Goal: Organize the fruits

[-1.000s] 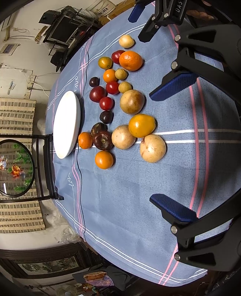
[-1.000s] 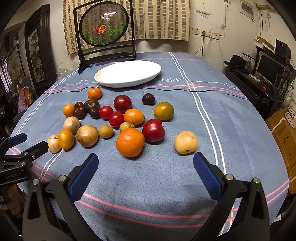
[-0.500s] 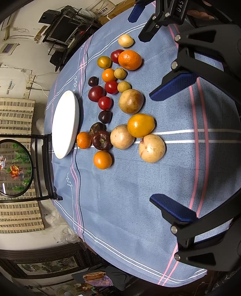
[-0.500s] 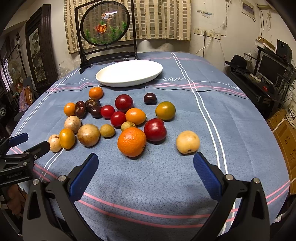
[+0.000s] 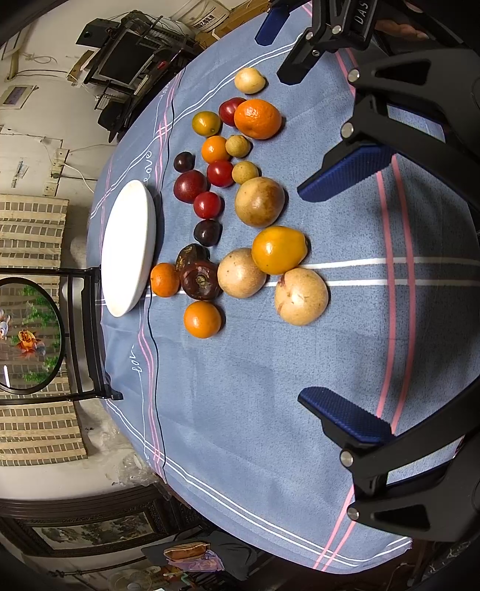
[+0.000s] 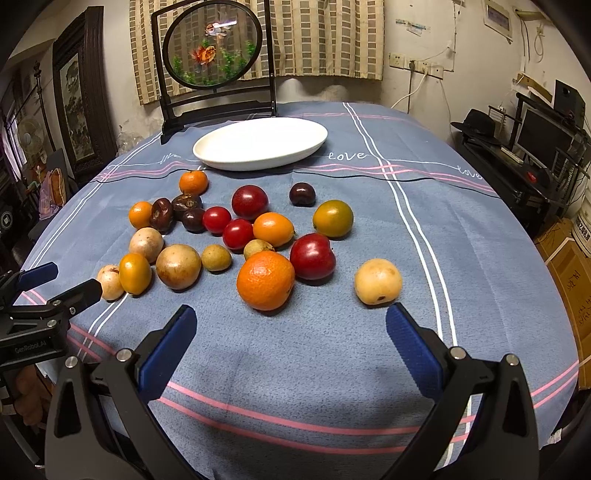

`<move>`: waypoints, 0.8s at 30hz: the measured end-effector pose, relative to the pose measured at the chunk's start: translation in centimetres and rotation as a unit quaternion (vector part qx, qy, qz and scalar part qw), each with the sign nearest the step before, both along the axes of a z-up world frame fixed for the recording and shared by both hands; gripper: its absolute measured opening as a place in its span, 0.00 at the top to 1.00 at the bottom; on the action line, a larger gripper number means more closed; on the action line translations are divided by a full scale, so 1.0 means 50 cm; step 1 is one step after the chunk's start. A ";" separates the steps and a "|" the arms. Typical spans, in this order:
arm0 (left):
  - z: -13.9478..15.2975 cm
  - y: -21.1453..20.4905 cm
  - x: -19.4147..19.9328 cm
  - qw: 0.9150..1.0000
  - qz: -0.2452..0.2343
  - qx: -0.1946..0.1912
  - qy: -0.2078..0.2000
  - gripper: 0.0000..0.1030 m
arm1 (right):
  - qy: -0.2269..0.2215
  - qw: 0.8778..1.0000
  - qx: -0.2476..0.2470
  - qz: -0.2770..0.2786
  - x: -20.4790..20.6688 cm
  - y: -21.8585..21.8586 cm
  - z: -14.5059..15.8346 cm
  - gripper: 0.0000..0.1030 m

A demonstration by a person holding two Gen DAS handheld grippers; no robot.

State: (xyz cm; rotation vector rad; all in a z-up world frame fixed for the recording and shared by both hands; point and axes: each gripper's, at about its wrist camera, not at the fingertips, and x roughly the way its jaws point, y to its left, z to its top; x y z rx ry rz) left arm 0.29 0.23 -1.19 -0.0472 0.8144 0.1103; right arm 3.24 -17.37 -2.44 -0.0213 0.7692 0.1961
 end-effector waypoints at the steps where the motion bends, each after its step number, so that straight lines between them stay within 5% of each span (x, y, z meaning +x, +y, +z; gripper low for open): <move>1: 0.000 0.000 0.000 1.000 0.000 0.000 0.000 0.02 | 0.000 1.000 0.000 0.000 0.001 -0.001 0.000 0.01; 24: -0.030 0.028 0.004 1.000 -0.016 -0.005 0.013 0.02 | 0.007 1.000 -0.009 0.021 -0.005 -0.004 -0.014 0.01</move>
